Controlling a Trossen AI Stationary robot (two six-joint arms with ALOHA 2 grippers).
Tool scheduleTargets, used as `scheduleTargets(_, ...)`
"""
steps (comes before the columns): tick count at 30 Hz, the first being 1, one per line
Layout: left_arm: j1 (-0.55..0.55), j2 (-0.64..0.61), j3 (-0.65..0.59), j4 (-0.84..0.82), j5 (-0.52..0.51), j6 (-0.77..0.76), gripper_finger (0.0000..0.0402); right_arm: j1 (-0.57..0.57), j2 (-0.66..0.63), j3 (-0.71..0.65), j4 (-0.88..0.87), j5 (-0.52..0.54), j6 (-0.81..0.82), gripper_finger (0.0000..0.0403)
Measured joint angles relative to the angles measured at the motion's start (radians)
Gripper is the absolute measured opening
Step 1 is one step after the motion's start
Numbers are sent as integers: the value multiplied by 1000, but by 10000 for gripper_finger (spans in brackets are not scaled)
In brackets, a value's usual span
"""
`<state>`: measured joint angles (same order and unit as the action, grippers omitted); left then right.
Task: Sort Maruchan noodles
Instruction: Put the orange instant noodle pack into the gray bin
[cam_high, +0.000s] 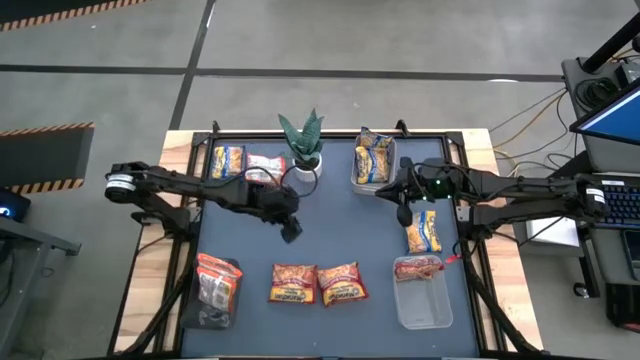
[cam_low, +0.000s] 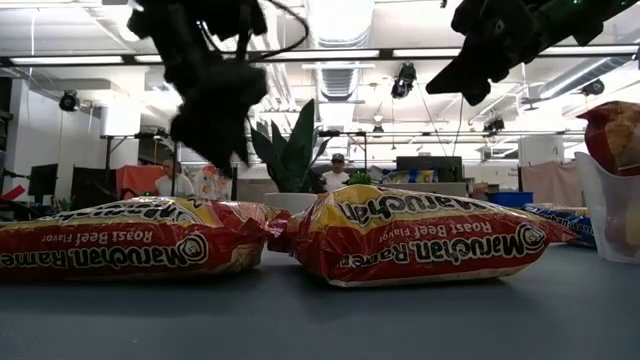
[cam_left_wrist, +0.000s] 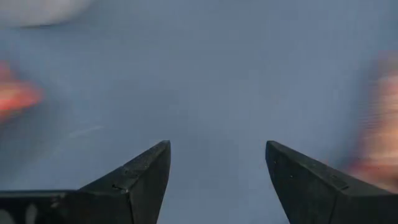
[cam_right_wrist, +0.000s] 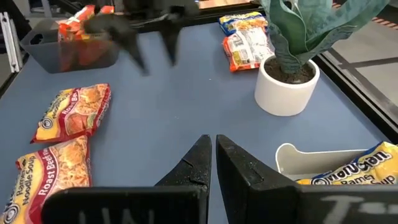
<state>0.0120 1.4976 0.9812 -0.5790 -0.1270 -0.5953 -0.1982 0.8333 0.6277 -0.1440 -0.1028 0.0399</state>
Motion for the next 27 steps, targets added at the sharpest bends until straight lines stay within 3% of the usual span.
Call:
scheduleTargets(4, 1, 5, 25, -171, -172, 272, 245, 0, 0, -9, -1, 0, 5, 13)
scheduleTargets(7, 5, 6, -12, -172, -217, 535, 245, 0, 0, -13, 2, 0, -13, 13)
scheduleTargets(11, 43, 7, -89, -26, -328, 765, 245, 0, 0, -15, 2, 0, -24, 13)
scheduleTargets(27, 182, 8, -297, 324, -484, 823, 245, 0, 0, -15, 24, 0, -86, 13)
